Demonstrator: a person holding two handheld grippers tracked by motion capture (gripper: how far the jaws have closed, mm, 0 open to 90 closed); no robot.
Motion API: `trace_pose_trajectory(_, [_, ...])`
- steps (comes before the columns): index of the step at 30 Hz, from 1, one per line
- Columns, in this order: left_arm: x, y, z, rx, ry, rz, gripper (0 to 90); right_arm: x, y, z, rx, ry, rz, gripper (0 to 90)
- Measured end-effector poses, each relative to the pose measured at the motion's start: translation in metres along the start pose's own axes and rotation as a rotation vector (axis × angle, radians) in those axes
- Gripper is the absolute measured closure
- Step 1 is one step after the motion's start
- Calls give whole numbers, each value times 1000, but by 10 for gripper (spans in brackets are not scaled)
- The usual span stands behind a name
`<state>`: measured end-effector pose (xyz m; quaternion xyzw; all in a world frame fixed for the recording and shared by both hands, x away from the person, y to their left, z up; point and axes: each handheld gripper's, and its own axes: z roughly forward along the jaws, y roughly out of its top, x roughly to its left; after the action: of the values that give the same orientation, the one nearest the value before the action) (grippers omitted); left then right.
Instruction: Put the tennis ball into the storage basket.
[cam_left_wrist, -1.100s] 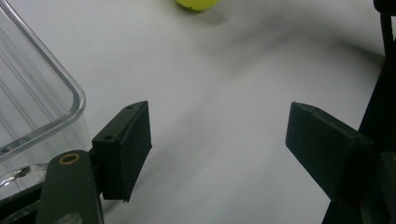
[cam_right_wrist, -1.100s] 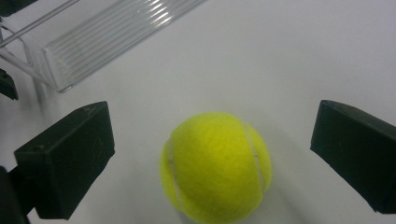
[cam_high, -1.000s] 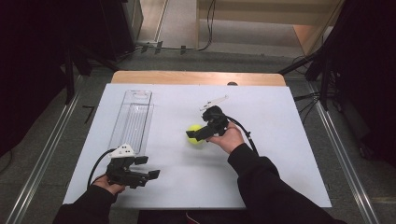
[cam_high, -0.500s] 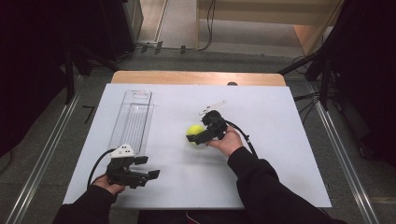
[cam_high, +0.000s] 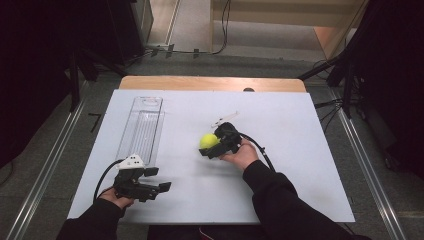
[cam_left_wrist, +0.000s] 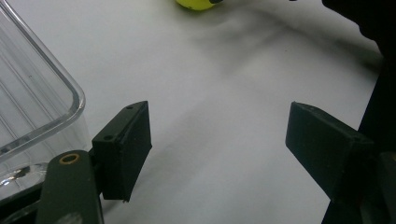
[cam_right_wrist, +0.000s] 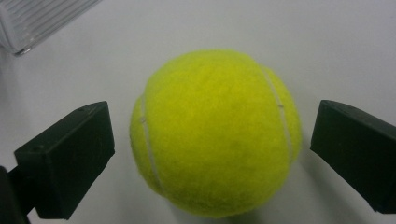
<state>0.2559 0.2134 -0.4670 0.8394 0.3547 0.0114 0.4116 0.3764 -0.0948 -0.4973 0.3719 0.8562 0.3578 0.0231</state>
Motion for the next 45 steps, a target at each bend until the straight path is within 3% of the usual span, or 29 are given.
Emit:
trace_pose_trajectory(15, [0,0,0,0,0,-1,234,-1,-4,5,7,-10,5,0])
trace_pose_trajectory(23, [0,0,0,-1,0,-1,234,-1,-4,5,0,-19,6,77])
trace_pose_trajectory(24, [0,0,0,-1,-1,-1,234,-2,-5,4,-14,-10,-18,132])
trace_pose_trajectory(27, [0,0,0,-1,-1,-1,234,-2,-5,4,-21,-1,-24,217])
trace_pose_trajectory(45, [0,0,0,-3,1,-2,234,3,-3,1,-9,-31,-73,233])
